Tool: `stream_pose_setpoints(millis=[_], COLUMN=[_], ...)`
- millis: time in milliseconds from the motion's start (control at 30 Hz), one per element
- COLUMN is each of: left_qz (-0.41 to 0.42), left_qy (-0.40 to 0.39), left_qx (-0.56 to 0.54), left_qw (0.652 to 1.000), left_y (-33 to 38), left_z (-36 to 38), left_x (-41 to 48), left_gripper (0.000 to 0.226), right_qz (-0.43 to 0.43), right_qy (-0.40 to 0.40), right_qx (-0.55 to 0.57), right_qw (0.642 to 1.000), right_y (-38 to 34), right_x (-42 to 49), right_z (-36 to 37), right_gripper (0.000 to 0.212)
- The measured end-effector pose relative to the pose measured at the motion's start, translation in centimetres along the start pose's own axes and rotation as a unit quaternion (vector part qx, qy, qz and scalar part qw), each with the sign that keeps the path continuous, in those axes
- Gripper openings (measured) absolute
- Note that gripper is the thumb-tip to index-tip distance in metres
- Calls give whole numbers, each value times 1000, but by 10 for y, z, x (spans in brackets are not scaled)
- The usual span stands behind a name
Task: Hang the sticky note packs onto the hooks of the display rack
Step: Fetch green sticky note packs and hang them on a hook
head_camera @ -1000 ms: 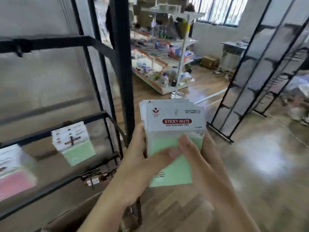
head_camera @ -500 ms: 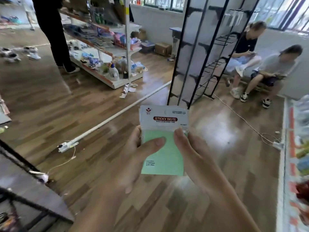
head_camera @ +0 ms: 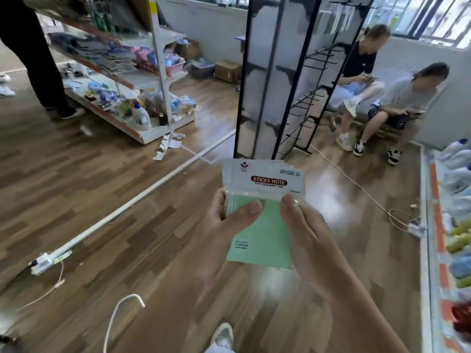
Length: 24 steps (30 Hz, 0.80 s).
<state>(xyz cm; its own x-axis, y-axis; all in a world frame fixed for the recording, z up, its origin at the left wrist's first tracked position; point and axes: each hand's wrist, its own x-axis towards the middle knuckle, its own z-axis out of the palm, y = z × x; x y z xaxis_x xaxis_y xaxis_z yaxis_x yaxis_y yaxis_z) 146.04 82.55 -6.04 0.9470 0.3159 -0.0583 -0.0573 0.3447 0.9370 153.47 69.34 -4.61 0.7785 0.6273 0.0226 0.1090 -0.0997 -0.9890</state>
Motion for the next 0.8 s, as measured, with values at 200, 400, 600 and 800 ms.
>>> stream_pose_setpoints(millis=[200, 400, 600, 800], left_qz=[6, -1, 0, 27], left_qy=[2, -4, 34, 59], left_qx=[10, 36, 49, 32], left_qw=[1000, 999, 998, 997], left_y=[21, 27, 10, 12], left_z=[22, 56, 112, 193], left_x=[140, 266, 395, 523], left_gripper=[67, 67, 57, 61], right_qz=[-26, -51, -65, -90], right_qy=[39, 58, 22, 15], right_qx=[-32, -21, -5, -47], right_qw=[998, 997, 998, 995], right_y=[-12, -4, 22, 26], right_x=[123, 229, 336, 443], right_z=[-60, -127, -226, -347], right_gripper=[52, 47, 57, 73])
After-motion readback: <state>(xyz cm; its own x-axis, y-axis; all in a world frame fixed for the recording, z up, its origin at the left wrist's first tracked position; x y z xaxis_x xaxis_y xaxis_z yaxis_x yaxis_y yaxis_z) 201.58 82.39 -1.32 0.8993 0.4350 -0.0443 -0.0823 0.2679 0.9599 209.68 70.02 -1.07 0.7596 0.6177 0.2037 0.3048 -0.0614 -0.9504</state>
